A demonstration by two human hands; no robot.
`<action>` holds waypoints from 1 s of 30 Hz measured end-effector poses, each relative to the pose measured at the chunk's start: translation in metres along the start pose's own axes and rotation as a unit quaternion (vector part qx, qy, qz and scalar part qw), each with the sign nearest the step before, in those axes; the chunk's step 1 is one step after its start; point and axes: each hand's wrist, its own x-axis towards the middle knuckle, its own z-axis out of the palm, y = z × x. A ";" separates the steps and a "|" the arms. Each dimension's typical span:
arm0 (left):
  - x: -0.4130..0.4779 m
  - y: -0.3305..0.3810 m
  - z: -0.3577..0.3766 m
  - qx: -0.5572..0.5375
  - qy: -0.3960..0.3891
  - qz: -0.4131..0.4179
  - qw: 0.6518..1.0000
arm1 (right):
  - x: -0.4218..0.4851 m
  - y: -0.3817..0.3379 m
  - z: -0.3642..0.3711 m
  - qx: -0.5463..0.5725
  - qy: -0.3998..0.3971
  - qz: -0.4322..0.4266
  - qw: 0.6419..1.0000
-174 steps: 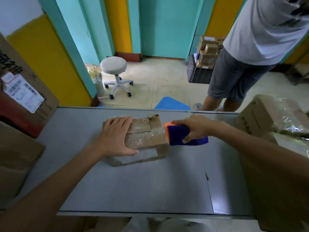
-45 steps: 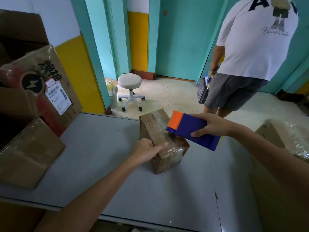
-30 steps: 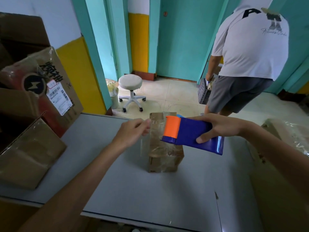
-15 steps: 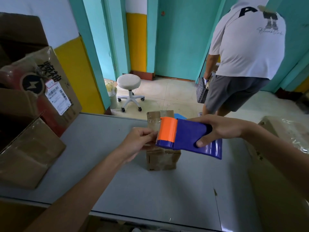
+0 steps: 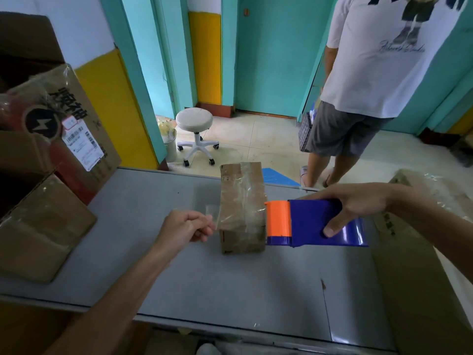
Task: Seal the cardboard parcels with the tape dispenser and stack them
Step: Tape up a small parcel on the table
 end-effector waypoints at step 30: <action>0.044 0.011 -0.006 0.413 -0.015 -0.187 0.891 | 0.046 0.002 0.000 -0.034 0.001 0.063 0.997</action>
